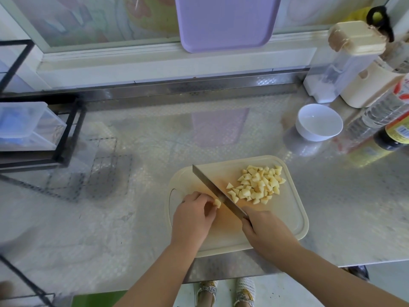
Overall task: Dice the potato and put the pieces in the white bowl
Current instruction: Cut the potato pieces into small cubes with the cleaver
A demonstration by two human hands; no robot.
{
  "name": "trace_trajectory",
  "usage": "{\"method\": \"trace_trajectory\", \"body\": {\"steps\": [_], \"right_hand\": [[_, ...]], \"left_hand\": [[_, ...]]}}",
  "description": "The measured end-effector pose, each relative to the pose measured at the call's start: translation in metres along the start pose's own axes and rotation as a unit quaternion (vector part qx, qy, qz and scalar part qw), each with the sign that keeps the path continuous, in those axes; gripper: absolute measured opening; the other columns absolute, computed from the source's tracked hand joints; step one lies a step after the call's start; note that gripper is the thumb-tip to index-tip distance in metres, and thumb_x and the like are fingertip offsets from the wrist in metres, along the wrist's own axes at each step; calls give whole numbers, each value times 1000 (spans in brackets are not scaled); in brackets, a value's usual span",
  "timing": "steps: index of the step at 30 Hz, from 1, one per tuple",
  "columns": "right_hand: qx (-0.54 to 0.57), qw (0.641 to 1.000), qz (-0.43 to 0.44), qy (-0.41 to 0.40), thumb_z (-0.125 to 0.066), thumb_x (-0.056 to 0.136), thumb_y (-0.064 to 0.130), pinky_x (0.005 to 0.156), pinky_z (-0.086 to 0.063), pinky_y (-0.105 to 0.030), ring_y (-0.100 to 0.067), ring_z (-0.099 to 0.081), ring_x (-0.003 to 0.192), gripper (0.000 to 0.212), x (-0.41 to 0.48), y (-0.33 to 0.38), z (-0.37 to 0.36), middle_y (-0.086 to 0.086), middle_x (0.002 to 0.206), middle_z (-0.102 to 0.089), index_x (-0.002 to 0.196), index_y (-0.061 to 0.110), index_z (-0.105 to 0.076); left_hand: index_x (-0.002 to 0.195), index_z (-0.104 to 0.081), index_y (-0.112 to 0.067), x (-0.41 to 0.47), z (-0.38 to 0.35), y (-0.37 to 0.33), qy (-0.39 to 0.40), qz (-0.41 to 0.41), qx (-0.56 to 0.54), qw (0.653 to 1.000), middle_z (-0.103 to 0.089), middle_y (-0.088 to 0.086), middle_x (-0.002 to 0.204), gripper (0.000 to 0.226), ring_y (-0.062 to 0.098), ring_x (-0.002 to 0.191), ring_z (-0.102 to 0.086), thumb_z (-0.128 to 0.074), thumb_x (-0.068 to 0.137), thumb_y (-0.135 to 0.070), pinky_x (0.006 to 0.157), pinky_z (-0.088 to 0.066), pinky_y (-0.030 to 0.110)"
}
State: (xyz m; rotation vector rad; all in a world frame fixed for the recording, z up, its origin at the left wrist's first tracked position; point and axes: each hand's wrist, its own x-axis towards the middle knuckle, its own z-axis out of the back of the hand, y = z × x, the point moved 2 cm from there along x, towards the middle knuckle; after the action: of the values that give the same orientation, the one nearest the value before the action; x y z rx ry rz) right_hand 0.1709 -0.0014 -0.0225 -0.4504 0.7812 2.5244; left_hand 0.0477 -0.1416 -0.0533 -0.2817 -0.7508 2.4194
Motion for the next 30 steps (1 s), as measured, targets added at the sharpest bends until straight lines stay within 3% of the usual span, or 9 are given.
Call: {"method": "trace_trajectory", "body": {"steps": [7, 16, 25, 30], "right_hand": [[9, 1000, -4, 2, -37, 103, 30, 64, -49, -36, -18, -56, 65, 18, -4, 1, -5, 3, 70, -52, 93, 23, -49], [8, 1000, -12, 1, -37, 103, 30, 56, -36, -29, -15, -51, 62, 18, 0, 5, -7, 4, 69, -50, 90, 23, -48], [16, 999, -35, 26, -38, 104, 28, 56, -39, -27, -15, -53, 65, 18, 8, 11, -7, 3, 75, -52, 89, 22, -46], [17, 999, -28, 28, -40, 103, 24, 64, -45, -31, -17, -55, 73, 13, 16, 17, -9, 2, 80, -51, 91, 22, -43]], "left_hand": [[93, -69, -30, 1, -2, 0, 8, 9, 13, 1000, -64, -15, 90, 10, 8, 85, -54, -67, 86, -36, 70, -50, 28], [91, -70, -29, 2, -2, 1, 6, 5, 7, 1000, -65, -15, 90, 8, 9, 86, -54, -66, 87, -35, 72, -51, 31], [88, -70, -26, 4, 0, -2, -2, 16, -8, 1000, -60, -15, 93, 9, 7, 90, -52, -68, 87, -35, 71, -45, 24], [86, -70, -25, 4, -1, 1, 1, 24, -6, 1000, -59, -13, 89, 12, 10, 90, -53, -69, 87, -36, 68, -42, 24]]}}
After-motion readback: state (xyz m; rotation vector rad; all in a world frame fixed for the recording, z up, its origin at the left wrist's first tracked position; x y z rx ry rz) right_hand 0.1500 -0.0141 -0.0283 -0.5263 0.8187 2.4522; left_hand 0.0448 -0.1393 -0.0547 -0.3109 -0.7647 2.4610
